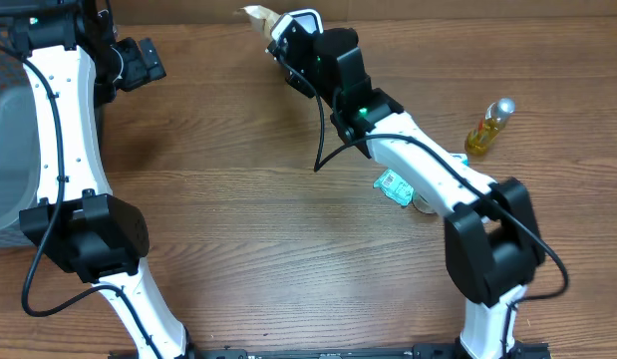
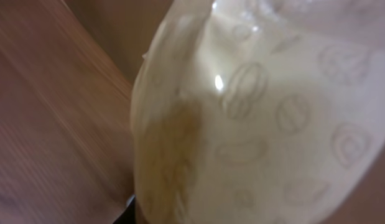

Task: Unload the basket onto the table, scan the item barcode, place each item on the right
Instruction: 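Lift the clear bag with the right gripper to the white scanner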

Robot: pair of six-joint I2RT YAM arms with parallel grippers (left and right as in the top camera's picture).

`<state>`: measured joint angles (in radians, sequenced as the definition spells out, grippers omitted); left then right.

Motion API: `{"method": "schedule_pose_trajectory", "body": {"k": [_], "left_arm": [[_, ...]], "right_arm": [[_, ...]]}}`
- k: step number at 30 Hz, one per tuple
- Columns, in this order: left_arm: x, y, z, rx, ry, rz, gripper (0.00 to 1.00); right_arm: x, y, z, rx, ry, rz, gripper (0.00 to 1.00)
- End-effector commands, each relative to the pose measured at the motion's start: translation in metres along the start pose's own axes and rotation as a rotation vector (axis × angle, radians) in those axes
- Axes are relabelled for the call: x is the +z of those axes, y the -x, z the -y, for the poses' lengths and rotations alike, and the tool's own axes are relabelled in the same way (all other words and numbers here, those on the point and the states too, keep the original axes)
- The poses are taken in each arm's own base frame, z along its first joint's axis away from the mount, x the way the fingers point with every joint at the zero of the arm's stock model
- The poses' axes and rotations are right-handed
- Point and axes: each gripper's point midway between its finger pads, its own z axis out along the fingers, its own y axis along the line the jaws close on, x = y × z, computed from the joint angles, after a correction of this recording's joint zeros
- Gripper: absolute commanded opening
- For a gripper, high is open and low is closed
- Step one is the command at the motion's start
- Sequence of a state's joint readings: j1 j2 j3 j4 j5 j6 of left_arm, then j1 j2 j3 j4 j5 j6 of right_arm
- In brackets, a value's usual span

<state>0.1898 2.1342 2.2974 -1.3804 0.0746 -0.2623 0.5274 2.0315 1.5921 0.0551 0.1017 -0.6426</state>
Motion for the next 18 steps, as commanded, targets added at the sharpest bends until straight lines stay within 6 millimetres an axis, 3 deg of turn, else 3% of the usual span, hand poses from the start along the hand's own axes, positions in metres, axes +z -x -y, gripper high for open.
{"method": "schedule_pose_trajectory", "body": {"k": [1, 7, 14, 18], "left_arm": [[-0.004, 0.002, 0.006, 0.010, -0.007, 0.013, 0.99], [-0.004, 0.002, 0.005, 0.009, -0.007, 0.014, 0.99], [-0.004, 0.002, 0.005, 0.009, -0.007, 0.014, 1.00], [-0.004, 0.002, 0.005, 0.009, -0.007, 0.014, 0.99]], "right_arm": [[0.016, -0.019, 0.021, -0.184, -0.134, -0.062, 0.04], [0.027, -0.008, 0.038, -0.245, -0.270, 0.017, 0.04], [0.030, -0.005, 0.032, -0.229, -0.242, 0.049, 0.04], [0.032, -0.008, 0.031, -0.107, -0.236, 0.061, 0.04]]}}
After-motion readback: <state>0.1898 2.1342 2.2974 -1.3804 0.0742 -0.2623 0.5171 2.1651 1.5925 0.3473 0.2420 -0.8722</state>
